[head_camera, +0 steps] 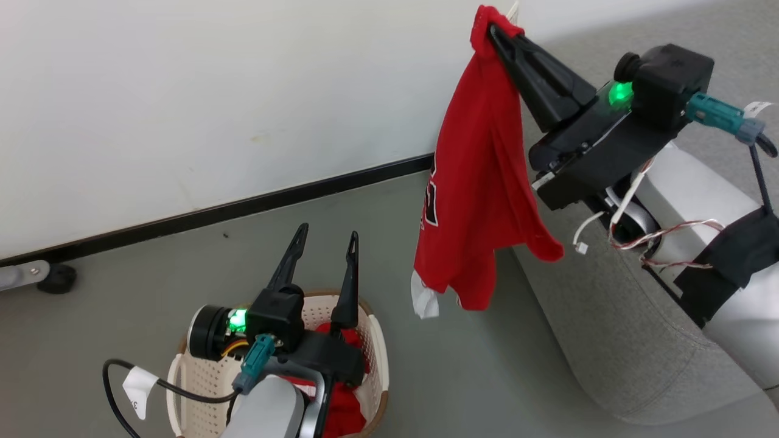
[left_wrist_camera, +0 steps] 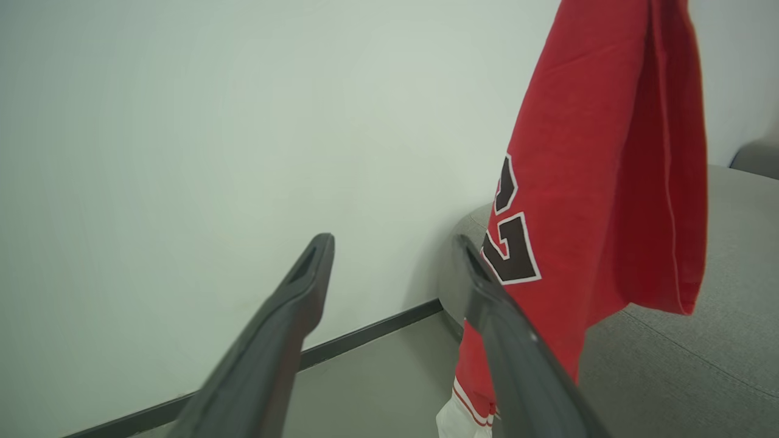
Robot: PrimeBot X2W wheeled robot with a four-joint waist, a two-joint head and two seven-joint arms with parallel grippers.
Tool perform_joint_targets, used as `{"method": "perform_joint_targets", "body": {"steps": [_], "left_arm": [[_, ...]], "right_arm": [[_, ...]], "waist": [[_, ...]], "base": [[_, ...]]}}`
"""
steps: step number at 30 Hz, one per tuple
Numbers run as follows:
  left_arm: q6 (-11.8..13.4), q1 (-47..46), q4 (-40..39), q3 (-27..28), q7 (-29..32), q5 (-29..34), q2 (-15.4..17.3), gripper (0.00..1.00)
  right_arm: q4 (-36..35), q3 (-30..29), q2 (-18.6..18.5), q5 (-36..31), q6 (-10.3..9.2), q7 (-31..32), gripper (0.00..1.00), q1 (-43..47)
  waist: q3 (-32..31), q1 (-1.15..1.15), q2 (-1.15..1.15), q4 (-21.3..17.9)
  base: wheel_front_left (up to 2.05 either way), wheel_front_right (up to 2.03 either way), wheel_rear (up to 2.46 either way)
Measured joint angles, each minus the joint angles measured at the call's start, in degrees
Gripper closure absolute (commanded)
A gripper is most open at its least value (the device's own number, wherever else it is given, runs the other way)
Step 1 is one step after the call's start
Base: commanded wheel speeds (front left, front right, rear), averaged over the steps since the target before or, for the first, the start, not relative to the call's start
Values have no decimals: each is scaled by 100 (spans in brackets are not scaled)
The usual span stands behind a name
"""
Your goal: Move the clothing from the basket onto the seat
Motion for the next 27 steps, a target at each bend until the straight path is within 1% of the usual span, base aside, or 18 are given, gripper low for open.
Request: {"method": "perform_joint_targets", "body": {"steps": [4,8,12,18,19,27], "left_arm": [[1,-181,9,-154,0,-91,1,0],[1,-315,64,-377,0,-123,2,0],[1,-509,130,-612,0,-180,2,0],[5,-633,241,-688,0,-207,8,0],[5,-633,241,-688,0,-207,8,0],[5,-691,353,-709,0,-207,22,0]], "right_arm": [[38,-100,-179,8,1,0,100,-356],[113,-316,-536,12,1,0,100,-817],[233,-520,-895,44,1,-1,100,-1110],[381,-709,-1277,70,1,-1,100,-1388],[381,-709,-1277,70,1,-1,100,-1388],[565,-906,-1625,76,1,-1,100,-1692]], "waist": [[95,0,0,-288],[222,0,0,-532],[409,1,0,-671],[662,1,0,-745],[662,1,0,-745],[954,0,0,-715]], "base": [[0,0,0],[0,0,0],[0,0,0],[0,0,0],[0,0,0],[0,0,0]]}}
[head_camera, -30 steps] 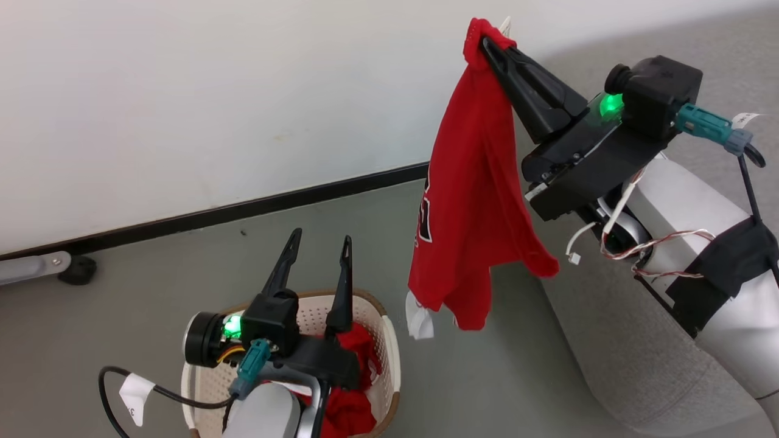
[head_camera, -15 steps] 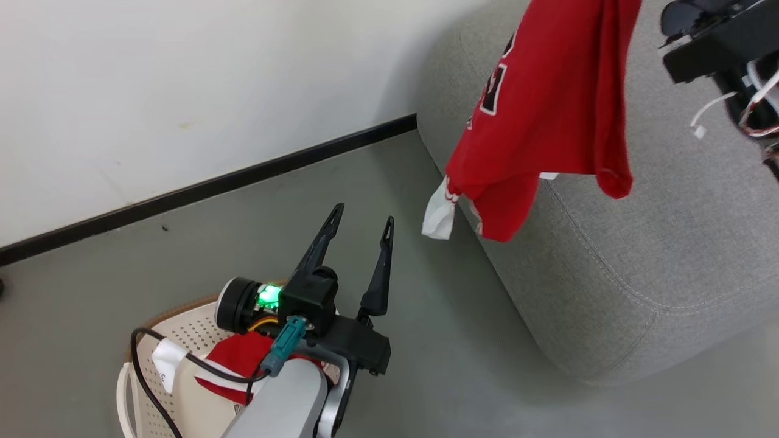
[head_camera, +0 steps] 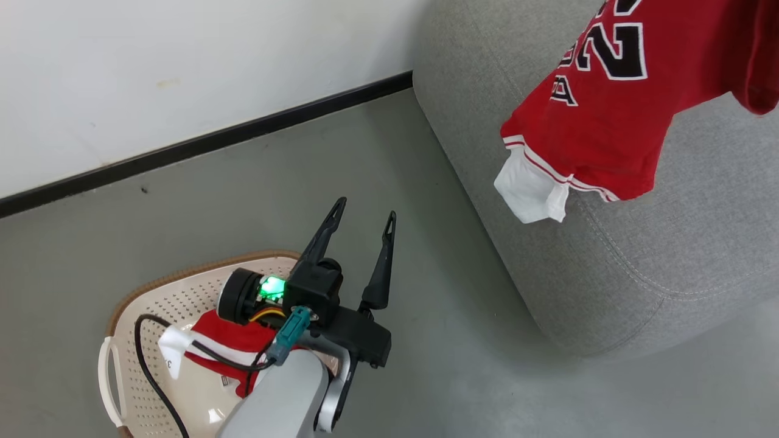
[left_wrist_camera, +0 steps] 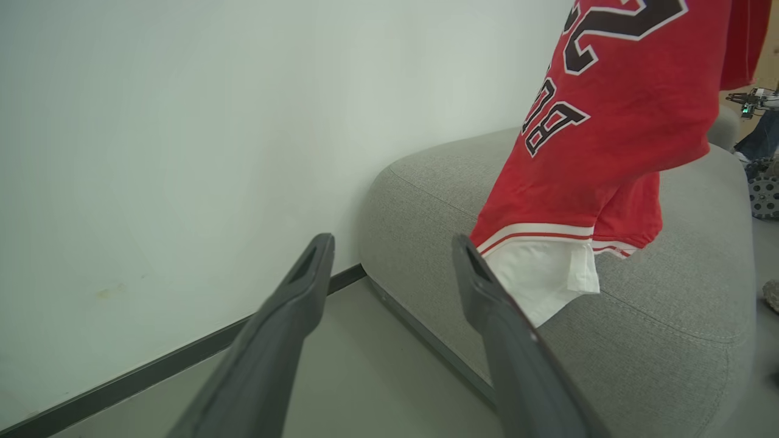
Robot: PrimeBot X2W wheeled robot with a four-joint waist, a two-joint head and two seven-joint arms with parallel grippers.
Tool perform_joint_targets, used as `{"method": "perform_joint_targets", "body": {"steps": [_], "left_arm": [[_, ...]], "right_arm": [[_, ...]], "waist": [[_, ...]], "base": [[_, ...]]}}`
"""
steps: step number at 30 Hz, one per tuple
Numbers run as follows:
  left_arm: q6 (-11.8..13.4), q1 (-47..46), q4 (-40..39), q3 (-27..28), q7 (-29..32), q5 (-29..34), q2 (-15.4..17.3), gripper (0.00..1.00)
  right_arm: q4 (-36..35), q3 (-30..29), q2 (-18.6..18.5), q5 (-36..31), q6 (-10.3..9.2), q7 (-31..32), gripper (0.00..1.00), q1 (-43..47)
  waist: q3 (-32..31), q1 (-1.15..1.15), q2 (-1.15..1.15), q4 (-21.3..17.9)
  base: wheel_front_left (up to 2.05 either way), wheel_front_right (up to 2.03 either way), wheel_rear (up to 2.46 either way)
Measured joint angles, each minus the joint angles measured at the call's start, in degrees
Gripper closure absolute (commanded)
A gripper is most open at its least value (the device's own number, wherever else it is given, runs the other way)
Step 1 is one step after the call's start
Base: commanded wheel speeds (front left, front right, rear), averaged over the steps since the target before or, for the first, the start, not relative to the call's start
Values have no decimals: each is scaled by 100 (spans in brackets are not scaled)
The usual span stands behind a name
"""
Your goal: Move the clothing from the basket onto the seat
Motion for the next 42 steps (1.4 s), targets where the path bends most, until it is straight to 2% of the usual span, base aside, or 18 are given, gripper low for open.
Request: {"method": "perform_joint_targets", "body": {"steps": [4,18,28,42], "left_arm": [[0,-101,21,-123,0,0,5,0],[1,-294,185,-291,0,11,16,0],[1,-584,211,-495,0,101,27,0],[1,-752,302,-630,0,301,31,0]], "right_arm": [[216,-122,-244,40,0,0,100,-37],[1215,-883,-1541,86,1,-1,100,-522],[1942,-942,-1591,175,1,0,100,-615],[3599,-1413,-1666,823,1,0,100,-604]], "waist": [[148,0,0,32],[749,0,0,152],[1295,0,0,256],[2095,0,0,480]], "base": [[0,0,0],[0,0,0],[0,0,0],[0,0,0]]}}
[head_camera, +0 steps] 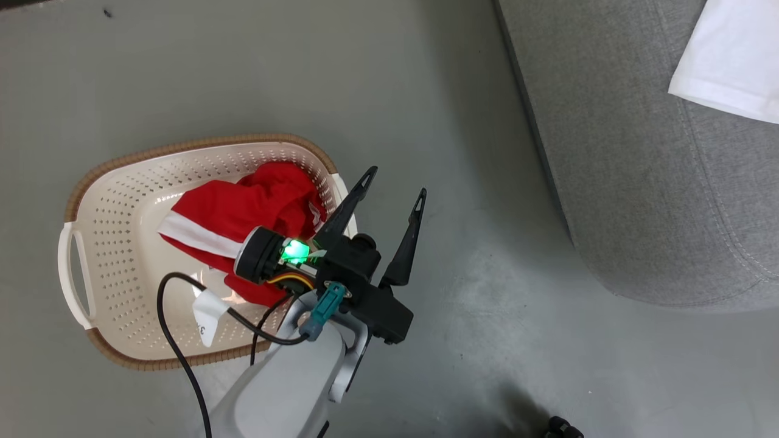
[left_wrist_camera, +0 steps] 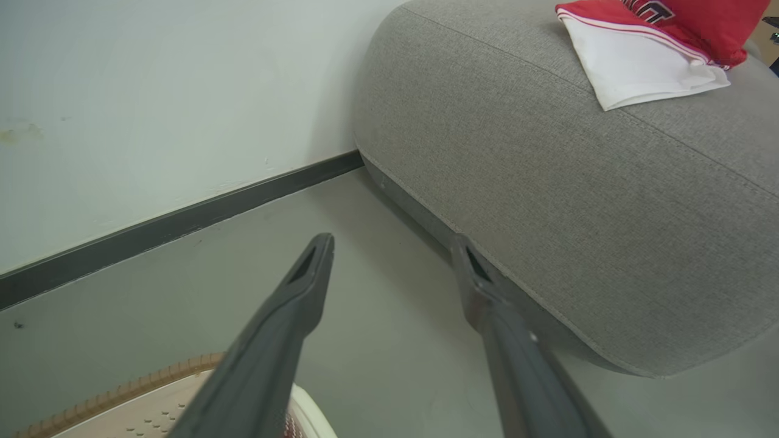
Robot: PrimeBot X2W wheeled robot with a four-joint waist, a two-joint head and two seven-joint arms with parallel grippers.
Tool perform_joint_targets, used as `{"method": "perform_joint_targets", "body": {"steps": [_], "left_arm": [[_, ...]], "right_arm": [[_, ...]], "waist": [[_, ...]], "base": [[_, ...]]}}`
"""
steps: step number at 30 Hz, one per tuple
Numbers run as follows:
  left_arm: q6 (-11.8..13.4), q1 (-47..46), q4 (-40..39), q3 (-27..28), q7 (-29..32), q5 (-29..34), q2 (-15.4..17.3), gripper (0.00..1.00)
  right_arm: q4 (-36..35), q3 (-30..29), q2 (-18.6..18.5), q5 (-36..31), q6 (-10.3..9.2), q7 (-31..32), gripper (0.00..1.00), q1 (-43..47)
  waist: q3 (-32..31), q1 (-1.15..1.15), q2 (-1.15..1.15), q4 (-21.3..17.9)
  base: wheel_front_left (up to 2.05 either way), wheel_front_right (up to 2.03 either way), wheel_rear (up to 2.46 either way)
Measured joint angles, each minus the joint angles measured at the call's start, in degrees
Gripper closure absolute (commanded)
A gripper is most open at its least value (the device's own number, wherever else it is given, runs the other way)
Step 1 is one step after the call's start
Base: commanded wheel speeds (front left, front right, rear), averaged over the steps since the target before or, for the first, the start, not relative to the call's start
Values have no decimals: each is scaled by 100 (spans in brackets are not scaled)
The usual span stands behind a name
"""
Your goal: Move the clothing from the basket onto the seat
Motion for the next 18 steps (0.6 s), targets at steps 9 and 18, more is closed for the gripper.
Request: {"method": "perform_joint_targets", "body": {"steps": [9,18], "left_arm": [[0,-272,5,-14,0,53,0,0],[0,-396,88,-37,0,52,-3,0]], "right_arm": [[247,-8,541,335,0,96,100,-44],[246,232,1140,635,0,526,100,8]], "waist": [[538,-1,-1,100],[929,0,0,192]], "base": [[0,0,0],[0,0,0]]}}
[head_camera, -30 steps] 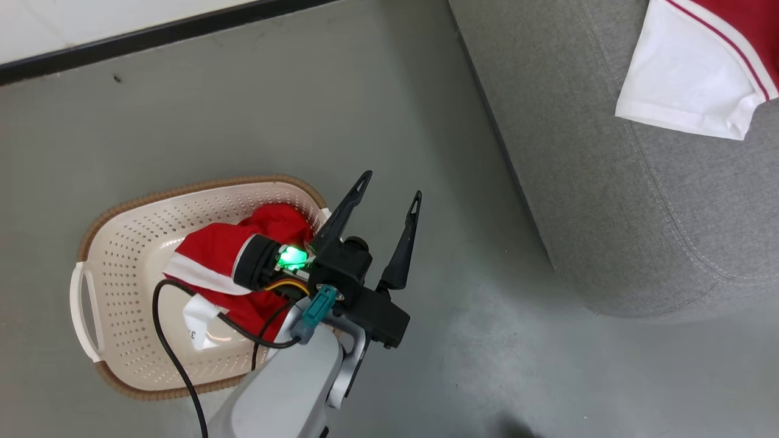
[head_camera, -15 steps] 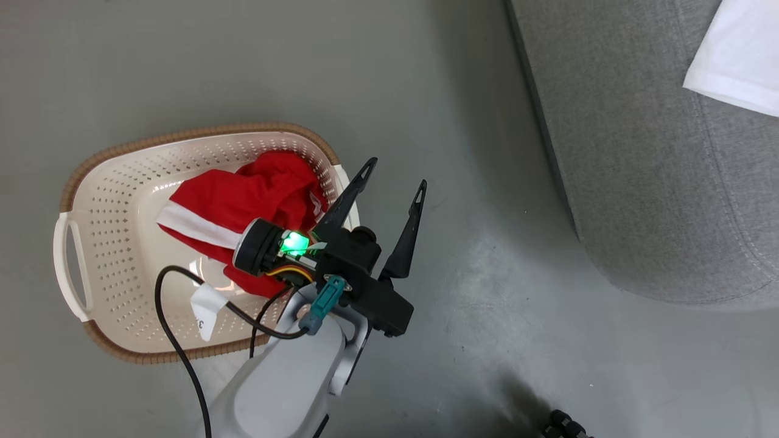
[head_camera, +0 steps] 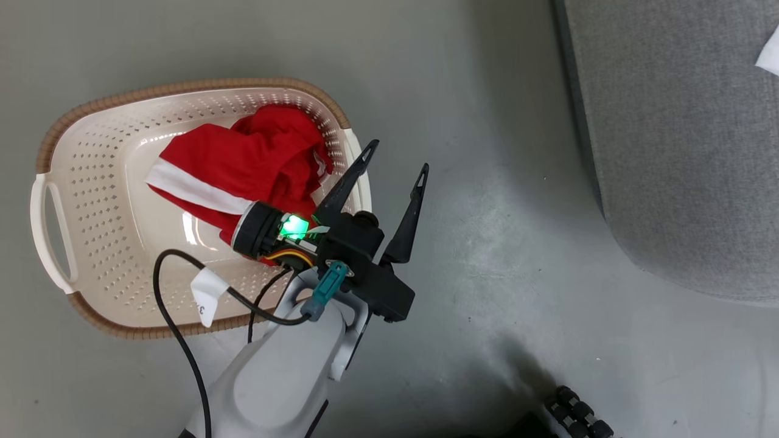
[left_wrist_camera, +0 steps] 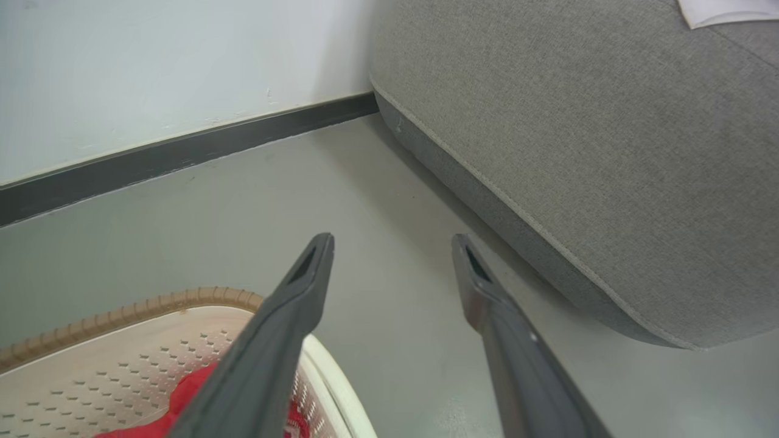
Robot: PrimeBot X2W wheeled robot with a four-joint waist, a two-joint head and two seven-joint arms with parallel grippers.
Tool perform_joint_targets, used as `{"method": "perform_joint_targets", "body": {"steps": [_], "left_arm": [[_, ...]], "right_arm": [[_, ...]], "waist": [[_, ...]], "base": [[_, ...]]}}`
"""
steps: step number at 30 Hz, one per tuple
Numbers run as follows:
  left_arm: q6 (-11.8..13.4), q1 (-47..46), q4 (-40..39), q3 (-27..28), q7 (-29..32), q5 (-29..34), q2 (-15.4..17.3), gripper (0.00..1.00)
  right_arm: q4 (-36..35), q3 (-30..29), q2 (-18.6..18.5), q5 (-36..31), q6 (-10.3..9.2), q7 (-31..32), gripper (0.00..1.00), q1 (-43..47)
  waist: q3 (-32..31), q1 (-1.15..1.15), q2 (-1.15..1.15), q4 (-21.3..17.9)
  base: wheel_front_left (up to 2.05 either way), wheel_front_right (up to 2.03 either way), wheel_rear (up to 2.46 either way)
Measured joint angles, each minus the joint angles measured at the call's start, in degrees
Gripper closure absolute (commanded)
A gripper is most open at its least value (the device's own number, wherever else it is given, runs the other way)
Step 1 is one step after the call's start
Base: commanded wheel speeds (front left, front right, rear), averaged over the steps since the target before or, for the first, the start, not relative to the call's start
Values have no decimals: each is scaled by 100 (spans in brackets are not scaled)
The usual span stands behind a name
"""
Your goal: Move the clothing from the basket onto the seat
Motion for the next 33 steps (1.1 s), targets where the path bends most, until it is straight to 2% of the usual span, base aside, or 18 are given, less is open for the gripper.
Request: {"method": "perform_joint_targets", "body": {"steps": [4,5,6,7,21,33], "left_arm": [[0,-2,9,-8,0,-43,5,0],[0,-4,7,-4,0,-68,4,0],[0,-7,5,-4,-1,-78,4,0],[0,-10,3,-5,0,-100,3,0],[0,13,11,-14,-1,-454,1,0],[0,343,176,303,0,-781,-7,0]], "right_arm": [[-102,187,56,-5,0,40,100,105],[-136,238,-1,-5,0,36,43,121],[-158,275,-36,-7,0,31,3,126],[-180,328,-71,-23,0,23,0,139],[-243,639,-156,-21,0,-314,0,753],[-825,1011,65,26,0,-479,0,1429]], "waist": [[-14,0,0,40],[-55,-1,-1,53],[-80,-2,-1,59],[-106,-2,-1,65],[-636,-2,-1,138],[-1367,-2,-1,248]], "base": [[0,0,0],[0,0,0],[0,0,0],[0,0,0],[0,0,0],[0,0,0]]}}
